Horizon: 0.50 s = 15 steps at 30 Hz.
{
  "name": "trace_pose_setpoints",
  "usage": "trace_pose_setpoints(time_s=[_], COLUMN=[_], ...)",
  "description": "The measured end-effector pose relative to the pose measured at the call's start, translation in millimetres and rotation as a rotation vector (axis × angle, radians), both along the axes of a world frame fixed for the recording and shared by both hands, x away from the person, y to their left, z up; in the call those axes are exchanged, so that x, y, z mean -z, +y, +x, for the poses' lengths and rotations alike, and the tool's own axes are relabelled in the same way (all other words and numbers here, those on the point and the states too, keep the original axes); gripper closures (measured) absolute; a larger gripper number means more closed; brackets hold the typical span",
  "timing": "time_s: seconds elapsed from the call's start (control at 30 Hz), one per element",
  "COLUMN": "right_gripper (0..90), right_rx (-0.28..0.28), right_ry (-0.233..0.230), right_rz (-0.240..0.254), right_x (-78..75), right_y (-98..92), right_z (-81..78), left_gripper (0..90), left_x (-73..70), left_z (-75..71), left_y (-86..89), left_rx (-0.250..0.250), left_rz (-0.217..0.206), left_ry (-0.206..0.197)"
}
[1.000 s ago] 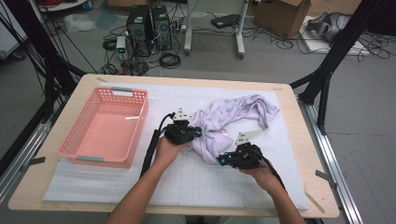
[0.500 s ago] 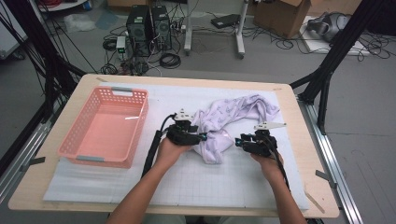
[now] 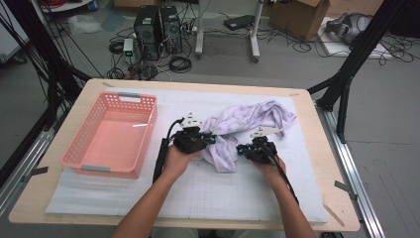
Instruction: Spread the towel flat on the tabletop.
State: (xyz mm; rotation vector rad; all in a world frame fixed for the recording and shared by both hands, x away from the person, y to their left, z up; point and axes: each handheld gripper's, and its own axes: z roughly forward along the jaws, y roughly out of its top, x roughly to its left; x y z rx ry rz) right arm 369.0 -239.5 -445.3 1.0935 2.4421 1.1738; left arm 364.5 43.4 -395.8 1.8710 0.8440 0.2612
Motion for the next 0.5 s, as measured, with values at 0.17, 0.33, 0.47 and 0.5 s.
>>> trace_pose_setpoints(time_s=[0.17,0.33,0.47,0.5], right_gripper=[84.1,84.4,84.3,84.2], right_rx=[0.027,0.07,0.196,0.216], right_ry=[0.001,-0.009,-0.024,-0.027], right_rz=[-0.035,-0.061,-0.049,-0.035], right_x=[-9.2,-25.7,-37.3,-39.3], right_y=[-21.4,-55.4,-87.4,-95.0], right_z=[-18.0,-48.5,-74.8,-79.3], left_gripper=[82.8,82.8,82.8,82.8], left_x=[-2.1,-2.6,0.9,1.6], left_z=[1.7,1.9,0.4,-0.2], left_y=[17.5,27.0,29.2,27.1], left_rx=[-0.084,-0.13,-0.103,-0.09], left_rz=[-0.025,-0.028,-0.039,-0.03], left_ry=[-0.018,-0.028,-0.005,-0.004])
